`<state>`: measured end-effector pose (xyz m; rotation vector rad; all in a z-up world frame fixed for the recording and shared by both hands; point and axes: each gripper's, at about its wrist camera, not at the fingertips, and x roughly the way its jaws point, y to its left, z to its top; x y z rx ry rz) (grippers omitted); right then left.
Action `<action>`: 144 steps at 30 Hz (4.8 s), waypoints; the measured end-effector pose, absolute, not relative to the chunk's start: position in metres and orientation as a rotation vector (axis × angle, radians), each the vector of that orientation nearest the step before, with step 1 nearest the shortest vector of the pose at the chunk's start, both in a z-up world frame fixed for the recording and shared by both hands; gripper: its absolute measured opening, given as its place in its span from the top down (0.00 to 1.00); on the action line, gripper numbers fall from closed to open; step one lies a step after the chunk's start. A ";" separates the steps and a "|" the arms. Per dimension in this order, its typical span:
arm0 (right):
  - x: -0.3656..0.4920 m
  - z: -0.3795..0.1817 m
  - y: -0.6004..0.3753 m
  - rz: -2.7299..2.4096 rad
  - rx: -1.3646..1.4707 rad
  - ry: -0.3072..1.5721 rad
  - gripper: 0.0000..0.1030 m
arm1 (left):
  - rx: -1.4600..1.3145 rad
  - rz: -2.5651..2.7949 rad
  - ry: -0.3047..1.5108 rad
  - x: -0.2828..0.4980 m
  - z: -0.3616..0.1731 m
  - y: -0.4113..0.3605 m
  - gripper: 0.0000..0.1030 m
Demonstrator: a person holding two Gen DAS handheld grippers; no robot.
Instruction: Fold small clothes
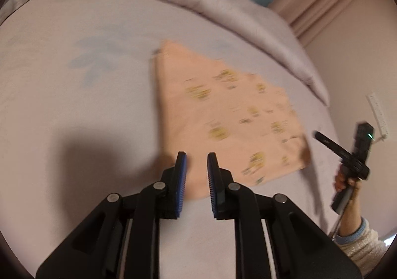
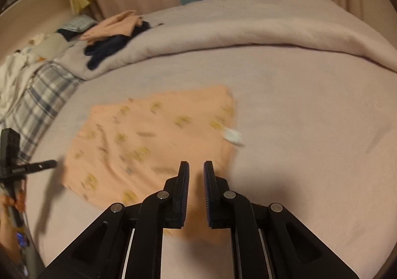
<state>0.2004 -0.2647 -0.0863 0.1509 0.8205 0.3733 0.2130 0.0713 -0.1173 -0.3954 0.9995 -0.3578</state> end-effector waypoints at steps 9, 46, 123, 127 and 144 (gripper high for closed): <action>0.249 -0.100 -0.133 0.726 0.068 0.924 0.91 | -0.249 -0.436 1.073 0.251 -0.149 0.000 0.84; 0.150 -0.121 -0.298 0.139 0.035 0.904 0.65 | -0.392 -0.304 1.081 0.148 -0.163 0.067 0.56; 0.169 -0.106 -0.128 0.534 -0.090 0.912 0.74 | -0.536 -0.259 1.095 0.307 -0.175 0.100 0.82; 0.151 -0.125 -0.130 0.547 -0.100 0.936 0.74 | -0.561 -0.250 1.094 0.307 -0.176 0.100 0.82; 0.206 -0.128 -0.229 0.598 0.621 0.922 0.72 | -0.510 -0.373 1.012 0.290 -0.095 0.026 0.93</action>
